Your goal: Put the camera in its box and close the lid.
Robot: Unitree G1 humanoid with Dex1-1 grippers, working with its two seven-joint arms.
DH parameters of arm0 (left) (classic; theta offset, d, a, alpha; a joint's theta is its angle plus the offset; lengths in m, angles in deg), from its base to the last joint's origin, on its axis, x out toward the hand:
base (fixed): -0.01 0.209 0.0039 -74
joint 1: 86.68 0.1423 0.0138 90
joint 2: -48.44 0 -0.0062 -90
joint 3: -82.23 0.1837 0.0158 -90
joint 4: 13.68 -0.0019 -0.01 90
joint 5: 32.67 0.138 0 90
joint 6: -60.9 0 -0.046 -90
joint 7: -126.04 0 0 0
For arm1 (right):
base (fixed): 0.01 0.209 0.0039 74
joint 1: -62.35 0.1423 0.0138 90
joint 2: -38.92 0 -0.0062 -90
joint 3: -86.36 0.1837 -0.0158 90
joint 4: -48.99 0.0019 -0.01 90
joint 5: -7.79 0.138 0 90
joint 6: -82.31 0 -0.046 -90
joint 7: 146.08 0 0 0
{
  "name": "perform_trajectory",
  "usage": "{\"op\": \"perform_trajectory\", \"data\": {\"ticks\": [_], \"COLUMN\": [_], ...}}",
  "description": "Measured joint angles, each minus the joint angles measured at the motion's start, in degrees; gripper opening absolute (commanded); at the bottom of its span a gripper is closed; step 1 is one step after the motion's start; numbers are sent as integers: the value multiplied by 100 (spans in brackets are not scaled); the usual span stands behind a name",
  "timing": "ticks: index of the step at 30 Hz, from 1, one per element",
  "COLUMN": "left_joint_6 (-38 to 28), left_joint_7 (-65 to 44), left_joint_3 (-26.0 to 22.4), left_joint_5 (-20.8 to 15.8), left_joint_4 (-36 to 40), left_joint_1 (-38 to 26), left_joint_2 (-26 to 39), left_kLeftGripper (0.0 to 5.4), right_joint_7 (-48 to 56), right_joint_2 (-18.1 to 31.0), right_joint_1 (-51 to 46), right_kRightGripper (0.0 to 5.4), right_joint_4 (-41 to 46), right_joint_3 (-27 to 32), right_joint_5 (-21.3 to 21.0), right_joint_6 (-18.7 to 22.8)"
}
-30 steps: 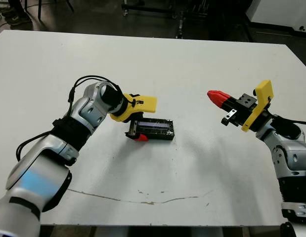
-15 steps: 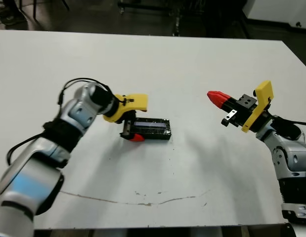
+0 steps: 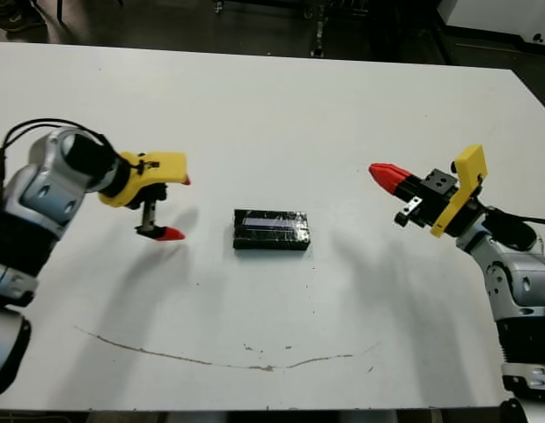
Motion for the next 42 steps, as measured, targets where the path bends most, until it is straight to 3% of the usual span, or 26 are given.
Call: {"op": "perform_trajectory", "data": {"ticks": [4, 6, 9, 12, 15, 21, 26, 38, 42], "left_joint_6": [-21, 328, 1242, 1687, 1845, 2235, 2732, 3060, 3094], "left_joint_7": [279, 554, 1470, 2885, 3894, 4674, 5026, 5795, 5993], "left_joint_3": [-145, -415, -1349, -2260, -2644, -2513, -2280, -1450, -1243], "left_joint_5": [114, 19, -500, -1046, -1640, -2367, -2767, -2676, -2402], "left_joint_4": [130, 212, 764, 1621, 2573, 3653, 3828, 3567, 3361], "left_joint_1": [149, 193, 322, 618, 1027, 1452, 1644, 2178, 2432], "left_joint_2": [185, 163, -131, -917, -1909, -2898, -3352, -3901, -3889], "left_kLeftGripper": [539, 539, 532, 500, 455, 364, 290, 110, 50], "right_joint_7": [19, 17, 15, 15, -21, -127, -173, -269, -269], "right_joint_2": [0, -1, -6, -14, -23, -24, -24, -25, -25], "right_joint_1": [0, 0, 6, 11, 16, 16, 16, 13, -2], "right_kRightGripper": [0, 0, 0, 0, 0, 0, 0, 0, 0], "right_joint_4": [-14, -13, -5, -9, -9, 10, 30, 90, 94], "right_joint_3": [0, 1, 3, -2, -4, -1, 1, 1, 18], "right_joint_5": [3, 5, 17, 17, 6, 5, 6, 2, 17], "right_joint_6": [-9, -6, -3, -13, -51, -34, -35, -48, -46]}}
